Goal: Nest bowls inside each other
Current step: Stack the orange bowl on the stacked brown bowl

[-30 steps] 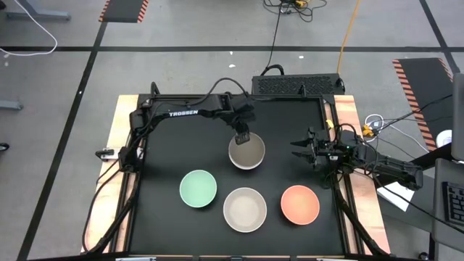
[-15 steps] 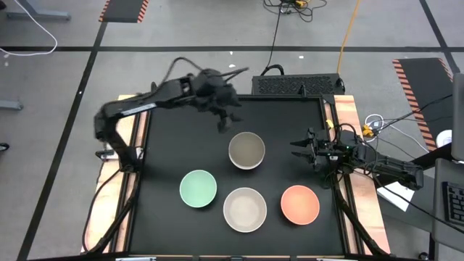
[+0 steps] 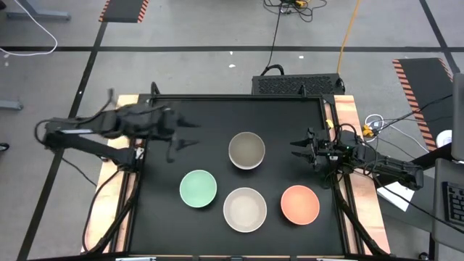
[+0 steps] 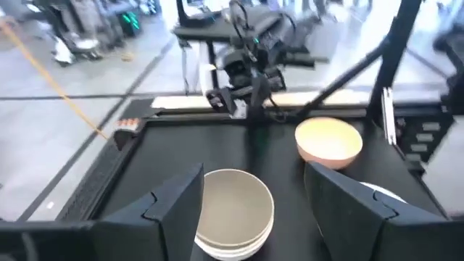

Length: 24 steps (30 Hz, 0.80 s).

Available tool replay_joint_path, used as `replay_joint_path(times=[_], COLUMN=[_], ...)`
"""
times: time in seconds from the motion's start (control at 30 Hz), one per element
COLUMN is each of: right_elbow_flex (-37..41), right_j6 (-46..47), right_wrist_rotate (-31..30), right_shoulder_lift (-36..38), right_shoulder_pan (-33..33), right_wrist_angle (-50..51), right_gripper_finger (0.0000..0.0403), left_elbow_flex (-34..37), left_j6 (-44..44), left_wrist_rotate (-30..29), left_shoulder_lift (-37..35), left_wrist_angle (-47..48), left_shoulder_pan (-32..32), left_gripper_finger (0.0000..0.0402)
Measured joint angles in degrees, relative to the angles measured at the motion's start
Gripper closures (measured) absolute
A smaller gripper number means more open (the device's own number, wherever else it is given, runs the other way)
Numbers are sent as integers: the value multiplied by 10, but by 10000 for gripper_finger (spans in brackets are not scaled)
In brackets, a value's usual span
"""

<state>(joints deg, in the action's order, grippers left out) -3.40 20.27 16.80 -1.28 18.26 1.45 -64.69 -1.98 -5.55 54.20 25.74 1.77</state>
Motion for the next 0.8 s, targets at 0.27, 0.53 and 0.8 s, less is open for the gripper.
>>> replay_joint_path(times=[0.27,0.53,0.8], right_elbow_flex=[0,0,0], right_j6=[-1,-1,-11], right_wrist_rotate=[0,0,36], right_shoulder_lift=[0,0,0], right_shoulder_pan=[0,0,0], right_wrist_angle=[-4,-4,-6], right_gripper_finger=[190,190,190], left_elbow_flex=[161,347,513], left_j6=[70,48,13], left_wrist_rotate=[-64,-84,-42], left_shoulder_lift=[-167,-266,-340], left_wrist_angle=[-17,-132,-313], left_shoulder_pan=[18,28,28], left_gripper_finger=[160,160,160])
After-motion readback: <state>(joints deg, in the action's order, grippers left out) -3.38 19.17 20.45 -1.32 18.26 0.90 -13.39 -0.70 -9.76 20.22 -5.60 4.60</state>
